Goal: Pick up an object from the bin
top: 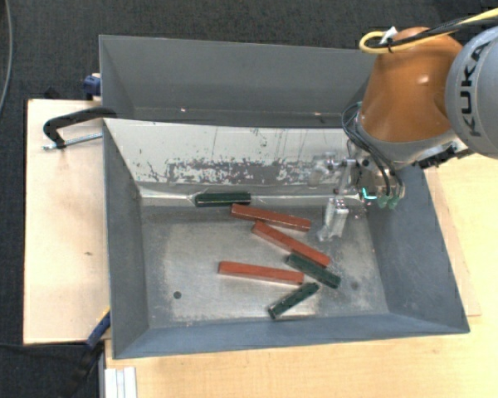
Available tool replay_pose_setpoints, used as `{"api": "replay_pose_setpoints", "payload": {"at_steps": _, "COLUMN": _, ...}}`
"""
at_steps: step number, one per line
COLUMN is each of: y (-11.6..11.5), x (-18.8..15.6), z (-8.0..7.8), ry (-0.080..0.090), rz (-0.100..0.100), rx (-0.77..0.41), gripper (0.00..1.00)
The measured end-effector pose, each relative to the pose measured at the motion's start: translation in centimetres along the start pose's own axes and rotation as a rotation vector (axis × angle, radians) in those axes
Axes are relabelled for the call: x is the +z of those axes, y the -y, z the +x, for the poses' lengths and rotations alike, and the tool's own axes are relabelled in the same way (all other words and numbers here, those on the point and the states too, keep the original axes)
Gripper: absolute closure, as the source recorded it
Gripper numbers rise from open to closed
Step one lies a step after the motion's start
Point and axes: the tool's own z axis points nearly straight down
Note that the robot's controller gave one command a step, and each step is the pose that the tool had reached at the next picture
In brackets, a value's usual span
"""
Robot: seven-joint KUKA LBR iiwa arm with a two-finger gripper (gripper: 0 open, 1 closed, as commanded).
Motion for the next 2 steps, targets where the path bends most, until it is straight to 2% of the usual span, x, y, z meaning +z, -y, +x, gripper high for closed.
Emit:
{"api": "replay_pose_setpoints", "payload": {"at_steps": 1, "y": 0.0, "x": -0.4, "z": -0.2, "ry": 0.008, "rz": 0.001, "rx": -0.001, "gripper": 0.0}}
{"api": "replay_pose_setpoints", "payload": {"at_steps": 2, "y": -2.5, "x": 6.7, "z": 2.5, "ry": 0.012, "rz": -0.001, "rx": 0.045, "gripper": 0.0}}
